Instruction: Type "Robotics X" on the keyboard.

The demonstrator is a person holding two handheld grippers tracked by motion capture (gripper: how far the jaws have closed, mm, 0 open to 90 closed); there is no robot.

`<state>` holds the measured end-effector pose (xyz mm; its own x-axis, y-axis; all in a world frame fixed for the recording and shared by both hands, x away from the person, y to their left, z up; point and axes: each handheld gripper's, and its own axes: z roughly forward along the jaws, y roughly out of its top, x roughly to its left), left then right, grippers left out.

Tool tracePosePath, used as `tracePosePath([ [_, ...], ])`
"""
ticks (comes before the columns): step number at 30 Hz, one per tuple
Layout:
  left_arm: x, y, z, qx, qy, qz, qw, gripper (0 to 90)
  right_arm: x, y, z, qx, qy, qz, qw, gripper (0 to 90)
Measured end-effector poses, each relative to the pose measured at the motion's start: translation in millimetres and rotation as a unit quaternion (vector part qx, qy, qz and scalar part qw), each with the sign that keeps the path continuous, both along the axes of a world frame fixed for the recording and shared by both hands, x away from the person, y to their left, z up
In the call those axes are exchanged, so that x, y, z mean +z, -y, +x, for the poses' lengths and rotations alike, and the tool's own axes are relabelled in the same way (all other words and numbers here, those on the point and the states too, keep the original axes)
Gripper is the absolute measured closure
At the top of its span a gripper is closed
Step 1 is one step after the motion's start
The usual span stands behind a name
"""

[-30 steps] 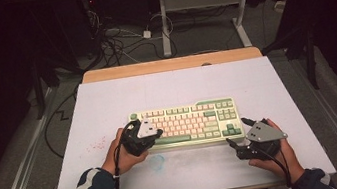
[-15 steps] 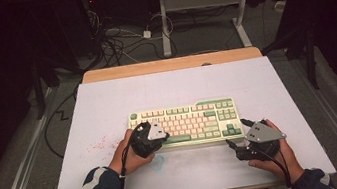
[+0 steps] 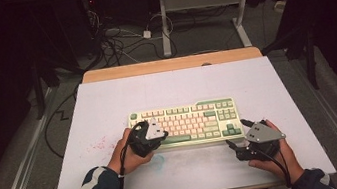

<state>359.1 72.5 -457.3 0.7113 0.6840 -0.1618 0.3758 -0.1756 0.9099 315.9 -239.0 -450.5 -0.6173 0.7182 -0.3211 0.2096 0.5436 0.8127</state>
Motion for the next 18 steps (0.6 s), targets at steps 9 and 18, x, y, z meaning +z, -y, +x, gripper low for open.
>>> tracePosePath([
  [9, 5.7, -7.9, 1.9, 0.022, 0.031, -0.012, 0.9992, 73.7, -0.4, -0.3, -0.3, 0.001, 0.000, -0.002, 1.0000, 21.4],
  [18, 8.5, -20.8, 1.1, 0.051, 0.061, -0.024, 0.9966, 42.8, 0.4, 1.3, -0.5, 0.000, 0.002, -0.002, 1.0000, 21.4],
])
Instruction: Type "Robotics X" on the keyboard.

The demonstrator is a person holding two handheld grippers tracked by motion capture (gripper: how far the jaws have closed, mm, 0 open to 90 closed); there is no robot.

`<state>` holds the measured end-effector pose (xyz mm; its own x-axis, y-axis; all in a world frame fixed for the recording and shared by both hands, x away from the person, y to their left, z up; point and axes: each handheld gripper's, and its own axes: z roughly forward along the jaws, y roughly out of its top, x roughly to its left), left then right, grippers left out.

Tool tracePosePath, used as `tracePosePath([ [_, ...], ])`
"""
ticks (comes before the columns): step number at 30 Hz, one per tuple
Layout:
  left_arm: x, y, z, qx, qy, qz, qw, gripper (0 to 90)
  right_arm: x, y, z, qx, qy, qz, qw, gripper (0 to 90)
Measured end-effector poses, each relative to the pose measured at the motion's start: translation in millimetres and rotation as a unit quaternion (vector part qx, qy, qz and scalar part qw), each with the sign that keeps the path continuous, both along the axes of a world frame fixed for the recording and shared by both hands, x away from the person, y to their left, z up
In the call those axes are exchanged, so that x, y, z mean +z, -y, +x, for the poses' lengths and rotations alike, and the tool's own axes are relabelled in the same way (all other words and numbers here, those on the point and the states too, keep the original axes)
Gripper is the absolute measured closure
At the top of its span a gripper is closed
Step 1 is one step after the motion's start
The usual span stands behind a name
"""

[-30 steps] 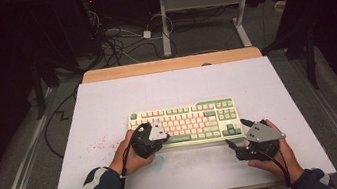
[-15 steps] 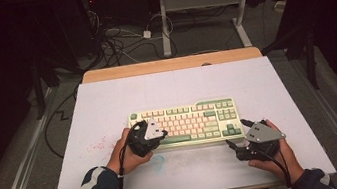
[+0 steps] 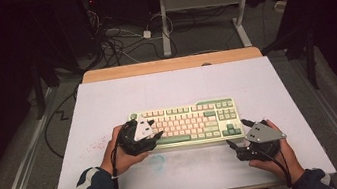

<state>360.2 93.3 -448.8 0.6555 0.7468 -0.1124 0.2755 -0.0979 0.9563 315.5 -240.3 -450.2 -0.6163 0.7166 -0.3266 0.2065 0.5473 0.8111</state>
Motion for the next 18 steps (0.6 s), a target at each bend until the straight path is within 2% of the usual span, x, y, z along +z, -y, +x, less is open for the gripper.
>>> tracePosePath([
  [1, -0.8, -1.7, -0.1, 0.005, 0.006, 0.005, 1.0000, 39.6, 0.3, 0.3, -0.1, -0.001, 0.001, 0.000, 1.0000, 21.4],
  [5, 0.4, -7.0, 0.1, 0.021, 0.006, -0.021, 0.9995, 27.1, 0.0, 1.2, 0.4, -0.001, 0.000, 0.000, 1.0000, 21.4],
  [7, -0.8, -8.3, -0.3, 0.026, 0.008, -0.026, 0.9993, 21.5, -0.4, 0.8, 0.4, -0.002, -0.001, 0.000, 1.0000, 21.4],
  [12, -6.6, -14.5, -5.3, 0.024, 0.010, -0.017, 0.9995, 18.6, -0.9, 0.0, 0.1, -0.001, -0.002, -0.001, 1.0000, 21.4],
  [18, -11.8, -30.0, -10.1, 0.041, 0.020, -0.005, 0.9989, 18.6, -1.2, 0.4, 0.1, -0.003, -0.002, -0.001, 1.0000, 21.6],
])
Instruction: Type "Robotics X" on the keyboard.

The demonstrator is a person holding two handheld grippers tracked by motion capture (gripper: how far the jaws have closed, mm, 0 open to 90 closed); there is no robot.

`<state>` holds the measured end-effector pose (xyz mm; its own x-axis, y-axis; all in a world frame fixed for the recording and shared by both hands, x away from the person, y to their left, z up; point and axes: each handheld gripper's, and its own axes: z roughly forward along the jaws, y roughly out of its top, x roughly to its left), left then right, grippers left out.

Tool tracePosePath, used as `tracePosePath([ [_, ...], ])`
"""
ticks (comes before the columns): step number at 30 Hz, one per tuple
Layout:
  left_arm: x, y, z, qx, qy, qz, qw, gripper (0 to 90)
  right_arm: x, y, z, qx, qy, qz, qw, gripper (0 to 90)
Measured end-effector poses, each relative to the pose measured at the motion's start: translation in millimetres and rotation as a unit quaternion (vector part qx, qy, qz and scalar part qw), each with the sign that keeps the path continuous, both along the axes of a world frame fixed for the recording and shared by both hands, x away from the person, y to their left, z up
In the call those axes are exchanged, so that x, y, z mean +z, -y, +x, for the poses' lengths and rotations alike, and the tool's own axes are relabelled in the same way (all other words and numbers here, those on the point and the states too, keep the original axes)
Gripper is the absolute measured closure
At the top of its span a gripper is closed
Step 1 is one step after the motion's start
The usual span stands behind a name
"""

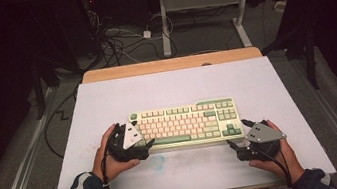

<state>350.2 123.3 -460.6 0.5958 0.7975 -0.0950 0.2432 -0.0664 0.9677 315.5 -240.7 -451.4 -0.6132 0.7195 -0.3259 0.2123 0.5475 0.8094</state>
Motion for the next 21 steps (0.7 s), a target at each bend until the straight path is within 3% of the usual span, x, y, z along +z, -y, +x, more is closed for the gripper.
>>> tracePosePath([
  [2, -2.2, -5.5, -3.1, 0.005, -0.001, 0.006, 1.0000, 19.6, 0.0, -0.1, -0.6, 0.001, -0.004, -0.002, 1.0000, 23.5],
  [5, -4.5, -14.3, -9.5, 0.015, 0.002, 0.000, 0.9999, 21.0, 0.7, 2.9, -2.9, 0.020, -0.010, 0.013, 0.9996, 31.3],
  [7, -6.1, -19.6, -14.2, 0.018, 0.001, -0.002, 0.9998, 21.2, 0.9, 2.8, -3.3, 0.023, -0.013, 0.011, 0.9996, 33.5],
  [10, -9.4, -27.1, -20.3, 0.024, -0.005, -0.001, 0.9997, 21.2, 1.4, 2.7, -2.7, 0.029, -0.019, 0.015, 0.9993, 43.0],
  [17, -24.3, -38.4, -29.5, 0.035, -0.042, 0.014, 0.9984, 20.7, 3.5, 0.3, 4.4, 0.022, -0.042, 0.012, 0.9988, 66.2],
  [20, -26.4, -41.2, -30.9, 0.041, -0.045, 0.022, 0.9979, 20.3, 5.8, -3.3, 10.1, 0.030, -0.051, 0.012, 0.9982, 75.2],
  [21, -25.8, -41.9, -30.9, 0.041, -0.049, 0.014, 0.9978, 20.3, 6.7, -5.4, 12.3, 0.032, -0.055, 0.011, 0.9979, 78.0],
])
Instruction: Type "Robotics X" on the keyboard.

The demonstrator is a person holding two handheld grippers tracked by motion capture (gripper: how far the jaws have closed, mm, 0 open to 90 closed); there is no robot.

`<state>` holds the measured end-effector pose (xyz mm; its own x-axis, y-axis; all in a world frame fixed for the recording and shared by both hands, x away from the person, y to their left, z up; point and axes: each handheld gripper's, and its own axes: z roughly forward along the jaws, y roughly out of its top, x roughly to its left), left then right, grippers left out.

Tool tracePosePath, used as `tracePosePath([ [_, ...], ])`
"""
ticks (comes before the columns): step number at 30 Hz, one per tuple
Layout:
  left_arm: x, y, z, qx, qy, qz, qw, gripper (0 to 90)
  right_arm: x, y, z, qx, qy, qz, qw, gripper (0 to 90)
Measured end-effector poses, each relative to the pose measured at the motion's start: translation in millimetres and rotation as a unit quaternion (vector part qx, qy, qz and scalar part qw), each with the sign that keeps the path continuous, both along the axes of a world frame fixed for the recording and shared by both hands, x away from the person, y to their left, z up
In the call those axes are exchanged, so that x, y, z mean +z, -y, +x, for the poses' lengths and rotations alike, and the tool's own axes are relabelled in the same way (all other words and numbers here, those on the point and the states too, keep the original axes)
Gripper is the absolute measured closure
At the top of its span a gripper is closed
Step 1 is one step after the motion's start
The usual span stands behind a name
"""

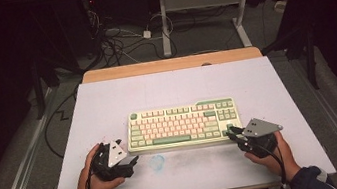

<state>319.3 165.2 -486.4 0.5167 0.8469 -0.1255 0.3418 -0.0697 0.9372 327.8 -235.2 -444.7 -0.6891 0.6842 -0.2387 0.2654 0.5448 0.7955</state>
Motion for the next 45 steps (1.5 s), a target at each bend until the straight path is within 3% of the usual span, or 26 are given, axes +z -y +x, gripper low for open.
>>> tracePosePath([
  [6, -0.6, -2.5, 4.3, 0.009, -0.006, -0.001, 0.9999, 20.2, 4.8, -10.8, 16.4, 0.010, -0.012, -0.005, 0.9999, 89.6],
  [19, -3.3, -1.3, 5.0, 0.005, -0.013, 0.005, 0.9999, 20.2, 4.2, -45.0, 48.2, 0.038, -0.033, -0.031, 0.9983, 90.0],
  [24, -3.8, -1.7, 5.1, 0.003, -0.017, 0.008, 0.9998, 20.3, -0.4, -50.1, 50.4, 0.044, -0.043, -0.042, 0.9972, 90.0],
  [36, -4.2, -1.4, 4.6, 0.000, -0.020, 0.012, 0.9997, 20.2, -6.9, -46.6, 52.3, 0.036, -0.051, -0.039, 0.9972, 90.0],
  [42, -3.3, -1.7, 4.3, 0.003, -0.018, 0.014, 0.9997, 20.3, -10.9, -43.0, 51.5, 0.030, -0.044, -0.038, 0.9978, 90.0],
  [45, 0.9, -2.6, 2.9, 0.004, -0.019, 0.002, 0.9998, 24.1, -12.0, -41.4, 49.7, 0.029, -0.042, -0.036, 0.9981, 90.0],
])
